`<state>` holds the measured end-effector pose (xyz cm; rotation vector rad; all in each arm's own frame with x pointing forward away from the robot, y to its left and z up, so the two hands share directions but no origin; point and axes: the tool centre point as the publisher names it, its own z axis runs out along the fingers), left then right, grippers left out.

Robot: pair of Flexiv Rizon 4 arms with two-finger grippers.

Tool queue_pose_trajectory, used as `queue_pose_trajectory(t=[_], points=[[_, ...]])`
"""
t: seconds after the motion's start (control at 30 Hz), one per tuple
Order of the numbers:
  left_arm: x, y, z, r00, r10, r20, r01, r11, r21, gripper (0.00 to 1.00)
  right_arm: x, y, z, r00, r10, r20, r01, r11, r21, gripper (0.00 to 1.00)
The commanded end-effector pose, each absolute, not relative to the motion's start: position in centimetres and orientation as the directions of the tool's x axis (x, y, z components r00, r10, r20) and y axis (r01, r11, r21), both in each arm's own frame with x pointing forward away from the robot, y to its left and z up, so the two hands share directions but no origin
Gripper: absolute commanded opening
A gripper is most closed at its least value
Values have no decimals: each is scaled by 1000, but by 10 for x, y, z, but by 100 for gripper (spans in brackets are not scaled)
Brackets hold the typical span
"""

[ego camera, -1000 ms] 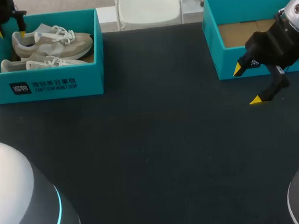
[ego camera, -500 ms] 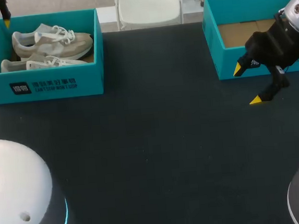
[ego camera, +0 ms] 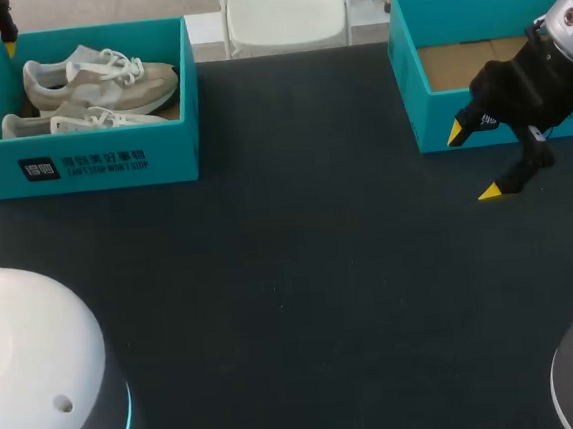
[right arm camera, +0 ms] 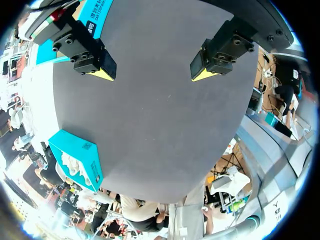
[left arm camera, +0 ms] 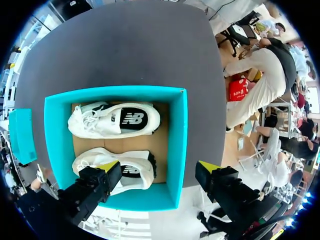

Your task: Take the shoe out of the shoebox, open the shoe tongue, remove and reinsert the insole, then place the shoe into the shoebox

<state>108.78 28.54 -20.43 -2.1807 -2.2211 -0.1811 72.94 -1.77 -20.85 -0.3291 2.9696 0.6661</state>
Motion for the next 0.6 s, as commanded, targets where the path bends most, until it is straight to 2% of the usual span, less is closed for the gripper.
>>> queue_pose_trajectory(t=[0.03, 0.23, 0.3, 0.37, 0.4, 0.43, 0.47, 0.57, 0.6], points=[[1061, 289, -219, 6, 998, 64, 990, -16, 143, 100, 730, -17, -210, -974, -190, -124, -225, 884, 410, 100], [1055, 290, -247, 35, 996, 85, 995, -43, 93, 100, 730, -17, -210, -974, -190, -124, -225, 884, 410, 100], [1054, 290, -257, 40, 994, 103, 996, -48, 79, 82, 730, -17, -210, -974, -190, -124, -225, 884, 410, 100], [1054, 292, -265, 54, 993, 104, 996, -61, 64, 79, 730, -17, -210, -974, -190, -124, -225, 884, 410, 100], [1054, 293, -270, 55, 994, 99, 996, -61, 61, 67, 730, -17, -210, -974, -190, -124, -225, 884, 410, 100], [1055, 293, -274, 58, 994, 98, 996, -63, 57, 41, 730, -17, -210, -974, -190, -124, -225, 884, 410, 100], [1055, 293, -279, 58, 993, 98, 997, -64, 54, 33, 730, -17, -210, -974, -190, -124, -225, 884, 410, 100], [1057, 294, -291, 70, 992, 100, 997, -74, 34, 39, 730, -17, -210, -974, -190, -124, -225, 884, 410, 100], [1057, 294, -295, 76, 992, 98, 996, -80, 38, 46, 730, -17, -210, -974, -190, -124, -225, 884, 410, 100]])
